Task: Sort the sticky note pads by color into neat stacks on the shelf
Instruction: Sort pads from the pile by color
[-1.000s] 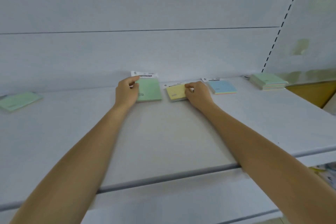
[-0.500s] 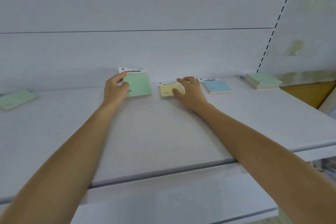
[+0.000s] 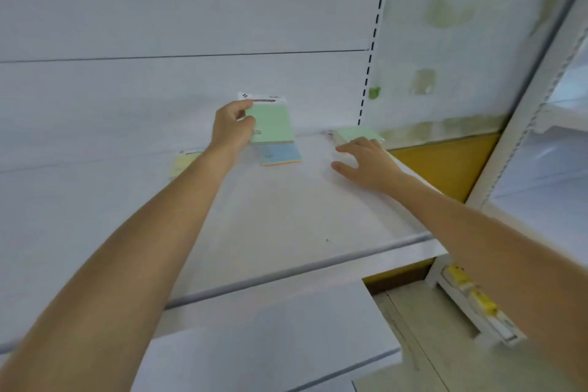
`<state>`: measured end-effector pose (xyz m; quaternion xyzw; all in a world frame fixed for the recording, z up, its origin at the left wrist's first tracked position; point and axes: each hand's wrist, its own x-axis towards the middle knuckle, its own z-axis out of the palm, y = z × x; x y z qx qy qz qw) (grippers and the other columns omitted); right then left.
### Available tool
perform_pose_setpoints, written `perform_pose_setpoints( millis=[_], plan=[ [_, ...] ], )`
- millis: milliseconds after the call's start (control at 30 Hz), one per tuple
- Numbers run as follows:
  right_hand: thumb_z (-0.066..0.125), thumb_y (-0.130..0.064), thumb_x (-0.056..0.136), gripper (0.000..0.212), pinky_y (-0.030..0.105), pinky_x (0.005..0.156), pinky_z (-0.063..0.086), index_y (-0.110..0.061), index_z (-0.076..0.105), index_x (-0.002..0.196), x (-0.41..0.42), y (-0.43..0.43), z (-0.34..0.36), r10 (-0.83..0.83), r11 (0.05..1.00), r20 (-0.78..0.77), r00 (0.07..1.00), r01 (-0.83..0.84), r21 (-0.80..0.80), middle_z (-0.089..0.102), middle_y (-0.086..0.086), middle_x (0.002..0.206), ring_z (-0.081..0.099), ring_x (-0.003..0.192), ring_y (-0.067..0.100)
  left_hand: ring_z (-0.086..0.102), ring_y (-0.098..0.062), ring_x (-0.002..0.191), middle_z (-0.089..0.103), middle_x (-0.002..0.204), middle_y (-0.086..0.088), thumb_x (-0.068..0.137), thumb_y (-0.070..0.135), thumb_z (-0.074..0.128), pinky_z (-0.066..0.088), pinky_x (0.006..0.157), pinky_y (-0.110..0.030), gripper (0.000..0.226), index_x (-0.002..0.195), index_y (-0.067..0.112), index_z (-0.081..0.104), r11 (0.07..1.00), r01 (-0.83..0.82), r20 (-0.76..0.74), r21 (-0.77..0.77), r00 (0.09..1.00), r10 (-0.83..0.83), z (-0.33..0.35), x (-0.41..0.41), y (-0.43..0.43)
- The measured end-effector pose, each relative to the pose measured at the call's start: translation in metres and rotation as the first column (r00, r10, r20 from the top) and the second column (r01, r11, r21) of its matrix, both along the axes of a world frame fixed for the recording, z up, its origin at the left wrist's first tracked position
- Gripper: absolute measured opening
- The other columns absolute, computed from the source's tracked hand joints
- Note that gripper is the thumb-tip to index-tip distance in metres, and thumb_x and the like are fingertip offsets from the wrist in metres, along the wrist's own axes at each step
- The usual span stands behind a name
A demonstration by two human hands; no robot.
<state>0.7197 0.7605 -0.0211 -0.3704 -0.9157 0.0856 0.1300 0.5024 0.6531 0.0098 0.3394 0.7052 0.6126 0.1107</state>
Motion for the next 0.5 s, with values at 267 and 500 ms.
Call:
perform_pose_setpoints(
  millis=[267, 500],
  plan=[
    [0.039, -0.064, 0.084, 0.063, 0.040, 0.114, 0.017, -0.031, 0.038, 0.137, 0.045, 0.033, -0.014, -0.073, 0.995, 0.105, 0.992, 0.079, -0.062, 0.033, 0.007, 0.148, 0.019, 0.140, 0.028, 0.048, -0.018, 0.089, 0.049, 0.088, -0.002, 0.083, -0.003, 0.046, 0.048, 0.085, -0.036, 0.042, 0.123, 0.004, 0.056, 0.998, 0.067, 0.033, -0.019, 0.997, -0.066, -0.015, 0.081, 0.107],
    [0.040, -0.063, 0.083, 0.063, 0.038, 0.109, 0.020, -0.026, 0.041, 0.135, 0.046, 0.036, -0.018, -0.058, 0.996, 0.044, 0.997, 0.061, -0.066, 0.038, 0.008, 0.141, 0.025, 0.134, 0.029, 0.055, -0.032, 0.116, 0.057, 0.127, -0.021, 0.088, 0.006, 0.051, 0.041, 0.101, -0.035, 0.037, 0.124, 0.002, 0.056, 0.968, 0.081, -0.161, -0.237, 0.979, -0.121, -0.018, 0.104, 0.144]
  ],
)
